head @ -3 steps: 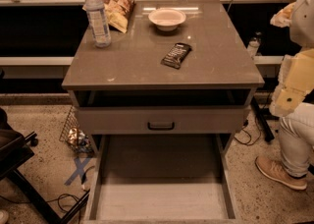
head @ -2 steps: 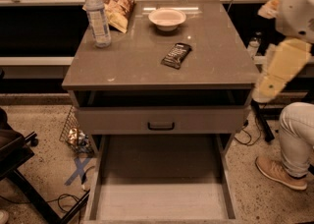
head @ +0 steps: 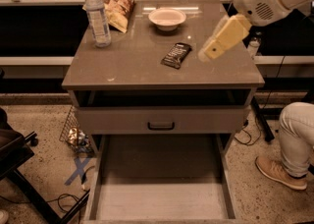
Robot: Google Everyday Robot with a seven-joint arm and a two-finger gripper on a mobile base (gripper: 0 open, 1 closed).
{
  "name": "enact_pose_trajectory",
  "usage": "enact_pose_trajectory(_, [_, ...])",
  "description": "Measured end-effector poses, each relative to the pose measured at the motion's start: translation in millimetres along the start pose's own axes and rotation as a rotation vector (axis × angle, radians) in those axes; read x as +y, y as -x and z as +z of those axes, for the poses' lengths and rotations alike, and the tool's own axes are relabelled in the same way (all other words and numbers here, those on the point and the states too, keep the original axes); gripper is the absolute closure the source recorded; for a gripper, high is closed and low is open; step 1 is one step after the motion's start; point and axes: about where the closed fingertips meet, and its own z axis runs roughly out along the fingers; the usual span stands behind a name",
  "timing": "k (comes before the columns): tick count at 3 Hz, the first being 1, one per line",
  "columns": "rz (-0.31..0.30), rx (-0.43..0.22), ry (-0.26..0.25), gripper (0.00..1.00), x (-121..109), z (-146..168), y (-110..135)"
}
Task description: Place blue plastic bottle into middle drawer
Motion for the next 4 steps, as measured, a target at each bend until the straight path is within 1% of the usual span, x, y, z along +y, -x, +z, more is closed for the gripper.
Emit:
enact_pose_trajectory(1, [0.062,-0.212,-0.028,0.0,3.9,37.2,45.5])
enact_pose_trajectory(2, [0.085,-0.264,-0.028,0.0,18.6,60.5,61.8])
enact_pose_trajectory(3, [0.086,-0.27,-0.035,0.0,18.7,62.6,64.8])
enact_pose_trajectory(4, [0.075,-0.297,-0.024,0.0,10.6,78.8,75.6])
